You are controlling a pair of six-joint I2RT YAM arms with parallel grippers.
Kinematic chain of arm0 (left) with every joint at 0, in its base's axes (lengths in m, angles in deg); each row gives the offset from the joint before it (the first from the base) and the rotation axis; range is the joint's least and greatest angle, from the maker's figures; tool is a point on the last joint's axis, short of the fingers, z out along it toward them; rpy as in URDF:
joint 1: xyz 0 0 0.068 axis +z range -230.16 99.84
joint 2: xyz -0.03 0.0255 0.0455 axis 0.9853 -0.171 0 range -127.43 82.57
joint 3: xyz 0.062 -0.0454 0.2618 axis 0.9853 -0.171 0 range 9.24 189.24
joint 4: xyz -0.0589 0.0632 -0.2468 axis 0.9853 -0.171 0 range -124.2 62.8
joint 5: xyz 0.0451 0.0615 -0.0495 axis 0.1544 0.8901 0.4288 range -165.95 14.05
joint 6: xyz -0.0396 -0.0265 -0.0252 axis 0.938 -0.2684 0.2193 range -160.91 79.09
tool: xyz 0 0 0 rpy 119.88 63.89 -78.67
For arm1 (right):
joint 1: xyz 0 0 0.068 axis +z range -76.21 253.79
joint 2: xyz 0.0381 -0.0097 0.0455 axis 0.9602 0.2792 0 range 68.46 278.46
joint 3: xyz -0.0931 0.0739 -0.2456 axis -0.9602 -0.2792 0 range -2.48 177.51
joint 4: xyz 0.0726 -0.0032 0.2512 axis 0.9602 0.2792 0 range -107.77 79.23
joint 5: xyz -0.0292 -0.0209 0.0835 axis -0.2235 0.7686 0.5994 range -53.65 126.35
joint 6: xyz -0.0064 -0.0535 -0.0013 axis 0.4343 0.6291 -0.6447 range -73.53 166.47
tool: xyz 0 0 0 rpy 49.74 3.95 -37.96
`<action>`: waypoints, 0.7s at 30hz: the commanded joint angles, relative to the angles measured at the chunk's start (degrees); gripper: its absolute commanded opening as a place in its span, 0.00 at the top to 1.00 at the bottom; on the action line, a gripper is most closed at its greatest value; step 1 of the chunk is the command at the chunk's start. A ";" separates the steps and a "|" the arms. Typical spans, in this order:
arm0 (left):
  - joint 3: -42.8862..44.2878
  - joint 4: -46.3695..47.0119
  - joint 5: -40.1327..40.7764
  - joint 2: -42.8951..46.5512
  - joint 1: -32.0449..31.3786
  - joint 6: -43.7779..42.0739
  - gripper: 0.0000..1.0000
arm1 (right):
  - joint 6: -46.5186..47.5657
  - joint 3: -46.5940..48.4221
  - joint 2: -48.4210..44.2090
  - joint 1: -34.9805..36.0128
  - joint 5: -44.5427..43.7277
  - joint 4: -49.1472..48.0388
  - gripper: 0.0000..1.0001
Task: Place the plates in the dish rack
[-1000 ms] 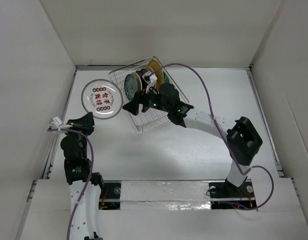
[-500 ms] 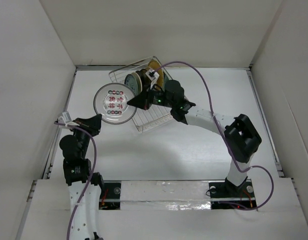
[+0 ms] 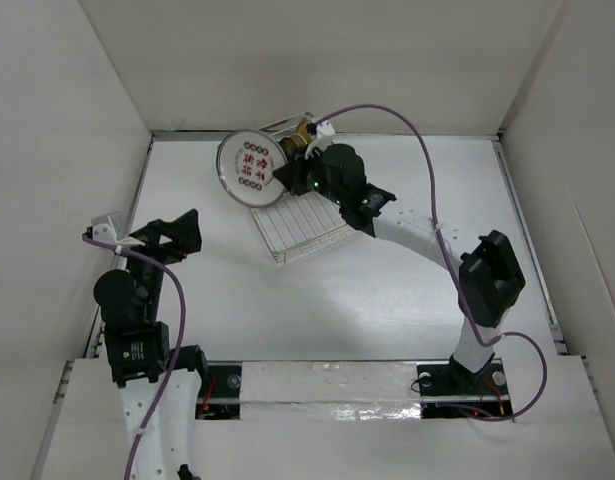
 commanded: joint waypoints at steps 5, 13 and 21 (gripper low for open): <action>-7.93 -0.97 1.58 4.35 -1.83 -4.29 0.10 | 13.64 24.53 11.29 1.38 -29.98 11.95 1.00; -7.86 -1.75 2.81 5.58 -3.94 -4.11 0.11 | 16.56 46.85 26.16 1.91 -35.78 22.76 1.00; -8.29 -1.75 2.47 6.46 -4.99 -3.85 0.11 | 16.82 49.43 31.36 3.76 -39.04 23.30 1.00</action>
